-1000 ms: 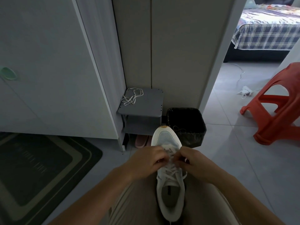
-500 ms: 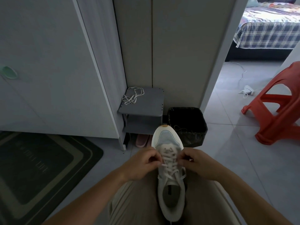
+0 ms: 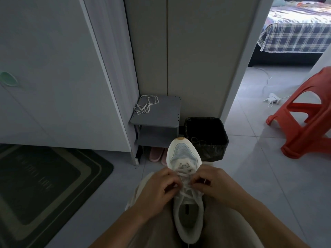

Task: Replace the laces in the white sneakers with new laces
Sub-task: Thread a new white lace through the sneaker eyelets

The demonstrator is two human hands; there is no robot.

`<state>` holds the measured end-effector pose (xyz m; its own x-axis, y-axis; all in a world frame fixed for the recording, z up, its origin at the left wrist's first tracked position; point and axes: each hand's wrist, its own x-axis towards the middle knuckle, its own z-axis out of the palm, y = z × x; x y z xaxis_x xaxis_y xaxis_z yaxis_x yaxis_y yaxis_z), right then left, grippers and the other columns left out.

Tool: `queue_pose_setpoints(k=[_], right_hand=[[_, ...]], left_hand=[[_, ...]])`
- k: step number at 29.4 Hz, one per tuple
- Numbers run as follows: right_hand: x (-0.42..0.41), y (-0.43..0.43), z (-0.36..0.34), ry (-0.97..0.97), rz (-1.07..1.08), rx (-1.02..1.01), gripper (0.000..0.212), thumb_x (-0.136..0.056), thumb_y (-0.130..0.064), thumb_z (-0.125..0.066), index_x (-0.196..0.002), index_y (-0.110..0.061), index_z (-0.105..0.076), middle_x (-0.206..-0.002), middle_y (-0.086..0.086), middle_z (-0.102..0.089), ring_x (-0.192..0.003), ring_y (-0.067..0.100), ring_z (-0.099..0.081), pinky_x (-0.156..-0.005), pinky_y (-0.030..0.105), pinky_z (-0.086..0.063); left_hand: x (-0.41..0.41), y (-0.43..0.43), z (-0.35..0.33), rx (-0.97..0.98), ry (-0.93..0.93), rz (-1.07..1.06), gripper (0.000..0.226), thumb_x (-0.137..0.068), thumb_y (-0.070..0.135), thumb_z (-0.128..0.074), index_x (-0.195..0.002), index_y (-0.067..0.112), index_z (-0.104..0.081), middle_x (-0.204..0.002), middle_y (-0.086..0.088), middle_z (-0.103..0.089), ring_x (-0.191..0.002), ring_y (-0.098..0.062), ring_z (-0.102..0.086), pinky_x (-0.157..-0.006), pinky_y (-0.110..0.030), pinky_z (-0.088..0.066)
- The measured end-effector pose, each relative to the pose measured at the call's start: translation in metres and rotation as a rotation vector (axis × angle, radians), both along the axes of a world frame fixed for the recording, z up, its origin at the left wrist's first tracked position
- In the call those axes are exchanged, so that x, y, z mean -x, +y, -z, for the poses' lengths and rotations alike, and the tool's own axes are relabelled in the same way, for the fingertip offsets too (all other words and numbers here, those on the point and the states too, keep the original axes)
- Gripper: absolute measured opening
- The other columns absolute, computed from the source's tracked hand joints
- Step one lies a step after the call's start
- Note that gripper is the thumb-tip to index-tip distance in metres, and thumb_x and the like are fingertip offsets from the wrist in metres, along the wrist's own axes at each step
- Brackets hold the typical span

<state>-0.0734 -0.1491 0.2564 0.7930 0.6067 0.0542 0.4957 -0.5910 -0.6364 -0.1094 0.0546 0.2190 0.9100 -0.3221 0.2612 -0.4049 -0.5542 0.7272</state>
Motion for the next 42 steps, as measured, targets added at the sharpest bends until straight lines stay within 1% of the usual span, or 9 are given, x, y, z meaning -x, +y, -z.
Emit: queue_pose_setpoints(k=[5, 10, 13, 18, 26, 29, 32, 35, 42], right_hand=[[-0.003, 0.011, -0.012, -0.158, -0.114, 0.258, 0.023, -0.091, -0.031, -0.054, -0.106, -0.017, -0.066, -0.102, -0.002, -0.06, -0.094, 0.01, -0.056, -0.081, 0.022, -0.044], [-0.007, 0.022, -0.026, -0.179, -0.127, 0.471, 0.023, -0.093, -0.029, -0.045, -0.106, -0.015, -0.058, -0.108, 0.0, -0.055, -0.097, 0.014, -0.053, -0.077, 0.019, -0.037], [-0.007, 0.017, -0.026, -0.121, -0.138, 0.438, 0.004, -0.089, -0.025, -0.05, -0.09, -0.022, -0.051, -0.092, -0.004, -0.048, -0.08, 0.009, -0.045, -0.062, 0.013, -0.032], [-0.007, -0.003, -0.012, 0.059, -0.001, 0.187, 0.019, -0.085, -0.018, -0.057, -0.073, -0.028, -0.047, -0.076, -0.014, -0.048, -0.065, 0.0, -0.045, -0.065, 0.011, -0.04], [0.001, -0.014, 0.0, 0.211, 0.106, -0.126, 0.019, -0.084, -0.017, -0.064, -0.077, -0.033, -0.058, -0.082, -0.013, -0.06, -0.08, -0.003, -0.057, -0.071, 0.01, -0.046], [0.006, -0.014, 0.004, 0.096, 0.003, -0.056, 0.012, -0.083, -0.021, -0.067, -0.083, -0.032, -0.063, -0.085, -0.02, -0.057, -0.086, -0.002, -0.055, -0.073, 0.008, -0.043], [0.007, -0.005, 0.007, -0.088, -0.06, 0.08, 0.013, -0.085, -0.026, -0.063, -0.097, -0.025, -0.067, -0.089, -0.021, -0.056, -0.082, -0.007, -0.054, -0.075, 0.006, -0.042], [0.005, 0.001, 0.004, -0.309, -0.166, 0.162, 0.016, -0.078, -0.034, -0.055, -0.083, -0.027, -0.068, -0.078, -0.014, -0.063, -0.07, -0.002, -0.059, -0.059, 0.013, -0.051], [0.002, 0.011, -0.004, -0.566, -0.223, 0.319, 0.026, -0.05, -0.031, -0.086, -0.06, -0.027, -0.062, -0.06, -0.012, -0.058, -0.051, 0.004, -0.058, -0.041, 0.013, -0.044]], left_hand=[[-0.015, -0.006, -0.006, -0.337, -0.383, 0.085, 0.016, -0.085, 0.035, -0.054, -0.094, 0.028, -0.065, -0.082, 0.007, -0.057, -0.079, -0.007, -0.047, -0.07, -0.018, -0.034], [-0.028, -0.011, -0.021, -0.565, -0.543, 0.189, 0.028, -0.082, 0.034, -0.043, -0.076, 0.027, -0.07, -0.077, 0.009, -0.062, -0.074, -0.01, -0.052, -0.062, -0.026, -0.047], [-0.025, -0.006, -0.018, -0.465, -0.424, 0.197, 0.015, -0.076, 0.029, -0.052, -0.073, 0.02, -0.063, -0.076, 0.006, -0.058, -0.074, -0.007, -0.045, -0.064, -0.023, -0.042], [-0.012, 0.007, -0.003, -0.002, 0.036, 0.023, 0.022, -0.076, 0.037, -0.055, -0.081, 0.017, -0.064, -0.086, 0.008, -0.055, -0.083, -0.003, -0.051, -0.075, -0.015, -0.043], [0.001, 0.008, 0.0, 0.139, 0.053, -0.111, 0.008, -0.076, 0.042, -0.055, -0.082, 0.038, -0.056, -0.087, 0.014, -0.059, -0.079, -0.005, -0.056, -0.07, -0.017, -0.045], [0.012, 0.005, 0.004, 0.057, 0.003, -0.043, 0.011, -0.081, 0.037, -0.056, -0.091, 0.033, -0.059, -0.089, 0.021, -0.058, -0.084, -0.002, -0.056, -0.075, -0.026, -0.049], [0.011, 0.0, -0.002, -0.097, -0.095, 0.009, 0.015, -0.085, 0.037, -0.054, -0.097, 0.033, -0.062, -0.093, 0.023, -0.058, -0.09, 0.004, -0.052, -0.078, -0.016, -0.043], [0.001, -0.002, -0.01, -0.285, -0.285, 0.107, 0.02, -0.082, 0.031, -0.053, -0.092, 0.023, -0.068, -0.087, 0.009, -0.065, -0.083, -0.001, -0.054, -0.075, -0.017, -0.041], [-0.01, -0.004, -0.014, -0.496, -0.377, 0.168, 0.023, -0.075, 0.031, -0.046, -0.073, 0.021, -0.067, -0.072, 0.007, -0.064, -0.064, -0.008, -0.06, -0.056, -0.021, -0.05]])
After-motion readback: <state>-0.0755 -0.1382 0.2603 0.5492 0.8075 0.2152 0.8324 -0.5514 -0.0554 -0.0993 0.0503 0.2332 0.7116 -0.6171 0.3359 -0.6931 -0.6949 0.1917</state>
